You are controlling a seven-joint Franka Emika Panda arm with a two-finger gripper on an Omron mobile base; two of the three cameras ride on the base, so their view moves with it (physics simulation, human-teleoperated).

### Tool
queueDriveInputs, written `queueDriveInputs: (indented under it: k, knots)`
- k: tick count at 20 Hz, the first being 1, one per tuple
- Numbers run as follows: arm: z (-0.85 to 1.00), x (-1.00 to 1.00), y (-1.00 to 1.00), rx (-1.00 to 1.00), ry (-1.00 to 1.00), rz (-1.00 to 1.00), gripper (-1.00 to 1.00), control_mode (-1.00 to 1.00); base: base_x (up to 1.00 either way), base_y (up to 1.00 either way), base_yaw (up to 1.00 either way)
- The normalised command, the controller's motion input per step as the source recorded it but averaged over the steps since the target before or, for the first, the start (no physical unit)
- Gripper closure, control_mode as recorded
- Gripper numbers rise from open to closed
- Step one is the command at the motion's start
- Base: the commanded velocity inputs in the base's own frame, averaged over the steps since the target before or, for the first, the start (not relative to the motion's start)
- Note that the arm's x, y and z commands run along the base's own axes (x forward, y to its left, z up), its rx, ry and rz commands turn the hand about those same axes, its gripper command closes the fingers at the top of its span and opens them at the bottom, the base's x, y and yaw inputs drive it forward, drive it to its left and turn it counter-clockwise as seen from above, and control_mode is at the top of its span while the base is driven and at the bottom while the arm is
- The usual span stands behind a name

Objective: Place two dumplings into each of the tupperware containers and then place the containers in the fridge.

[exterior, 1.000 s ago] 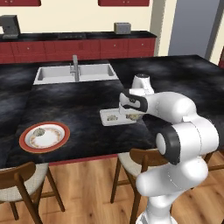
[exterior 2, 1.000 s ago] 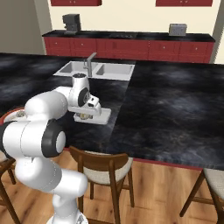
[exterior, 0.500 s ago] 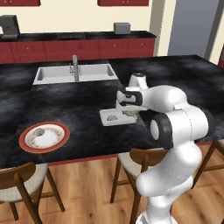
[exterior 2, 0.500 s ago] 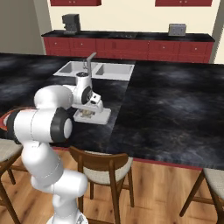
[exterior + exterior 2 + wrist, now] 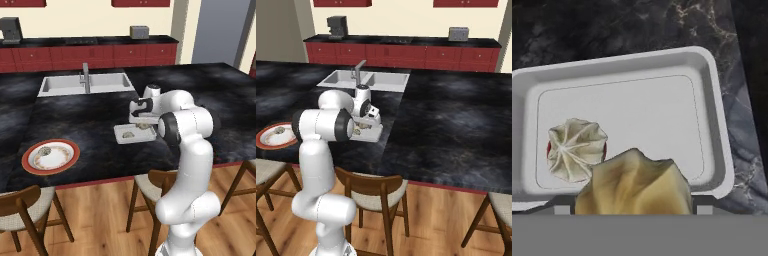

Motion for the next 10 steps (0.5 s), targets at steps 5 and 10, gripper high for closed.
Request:
queueDriveInputs:
  k: [5,10]
  knots:
    - [-0.54,0.44,0.02,-0.01,0.06,0.00,1.00,-1.00,0.00,0.00,0.00]
    - [-0.39,0.30,0.11,-0.01,0.06,0.00,1.00,-1.00,0.00,0.00,0.00]
